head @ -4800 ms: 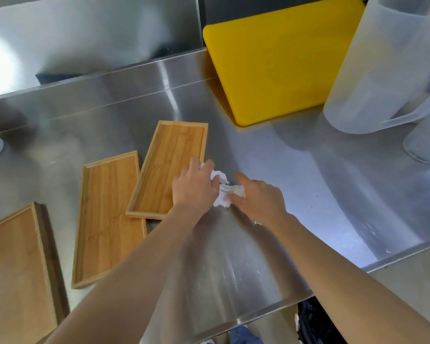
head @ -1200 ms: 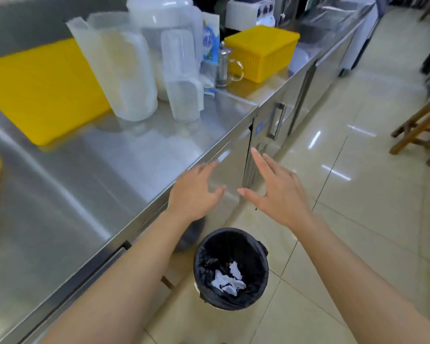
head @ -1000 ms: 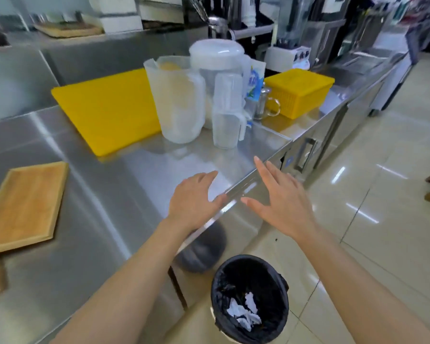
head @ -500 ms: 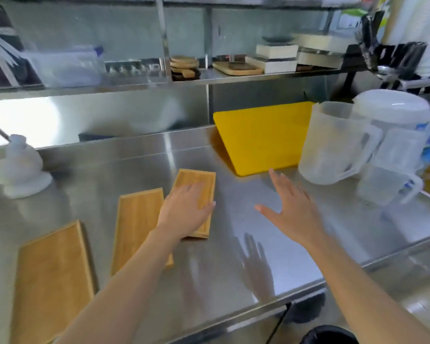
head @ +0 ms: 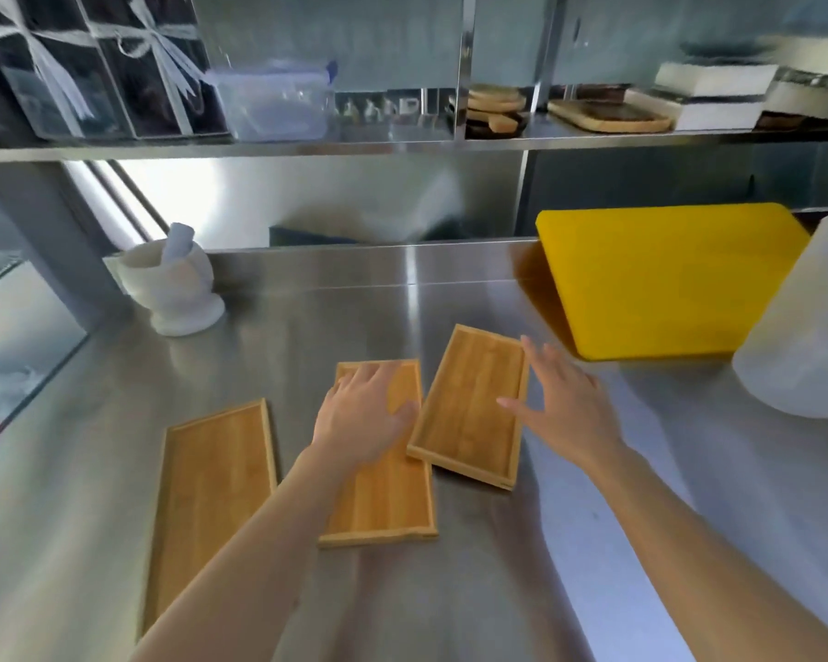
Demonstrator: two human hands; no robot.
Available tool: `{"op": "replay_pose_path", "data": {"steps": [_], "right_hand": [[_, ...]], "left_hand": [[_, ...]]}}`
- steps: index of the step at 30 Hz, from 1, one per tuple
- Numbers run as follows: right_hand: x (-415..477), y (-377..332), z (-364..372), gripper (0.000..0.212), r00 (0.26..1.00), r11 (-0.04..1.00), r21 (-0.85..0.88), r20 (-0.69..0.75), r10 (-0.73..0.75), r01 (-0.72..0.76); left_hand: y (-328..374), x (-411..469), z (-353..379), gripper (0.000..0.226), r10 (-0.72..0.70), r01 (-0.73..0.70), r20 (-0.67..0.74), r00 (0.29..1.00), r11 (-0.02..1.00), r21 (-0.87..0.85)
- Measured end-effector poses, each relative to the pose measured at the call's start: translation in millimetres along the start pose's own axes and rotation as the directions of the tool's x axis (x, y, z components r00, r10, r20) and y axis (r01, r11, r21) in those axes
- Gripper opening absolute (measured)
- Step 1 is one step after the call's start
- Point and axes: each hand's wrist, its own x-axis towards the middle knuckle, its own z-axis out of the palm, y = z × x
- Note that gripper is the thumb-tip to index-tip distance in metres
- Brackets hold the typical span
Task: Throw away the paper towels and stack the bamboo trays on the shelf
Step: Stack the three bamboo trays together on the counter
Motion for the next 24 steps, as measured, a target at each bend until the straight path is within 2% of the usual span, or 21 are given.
{"op": "replay_pose_path", "data": {"steps": [6, 9, 12, 15, 18, 21, 24], "right_hand": [[10, 10, 43, 0.079, 0.988, 0.993, -0.101, 0.136, 0.072, -0.058], [10, 15, 68, 0.079, 0.962, 0.991, -0.119, 0.253, 0.097, -0.068], [9, 18, 86, 0.075, 0.940, 0.993, -0.057, 0.321, 0.119, -0.106], [6, 18, 98, 0.074, 0.934, 0.982, 0.040, 0.317, 0.165, -0.187], [3, 12, 108, 0.075, 0.918, 0.948, 0.151, 0.331, 0.218, -0.280], [7, 3, 112, 0.086, 0.891, 0.823, 0.375, 0.332, 0.311, -0.427], [14, 2, 104, 0.087, 0.861, 0.523, 0.687, 0.353, 0.366, -0.504]], "left_hand": [[-4, 10, 33, 0.058, -0.008, -0.005, 0.113, 0.994, 0.993, 0.116], [-6, 12, 53, 0.055, -0.030, 0.008, 0.194, 0.981, 0.993, 0.116], [-8, 13, 68, 0.047, -0.069, 0.051, 0.236, 0.969, 0.996, 0.078], [-4, 16, 76, 0.040, -0.085, 0.081, 0.279, 0.956, 0.996, 0.027], [10, 18, 81, 0.037, -0.178, 0.197, 0.309, 0.934, 0.980, -0.031], [27, 22, 85, 0.027, -0.283, 0.332, 0.302, 0.910, 0.935, -0.125], [33, 29, 84, 0.026, -0.383, 0.461, 0.307, 0.871, 0.854, -0.240]]}}
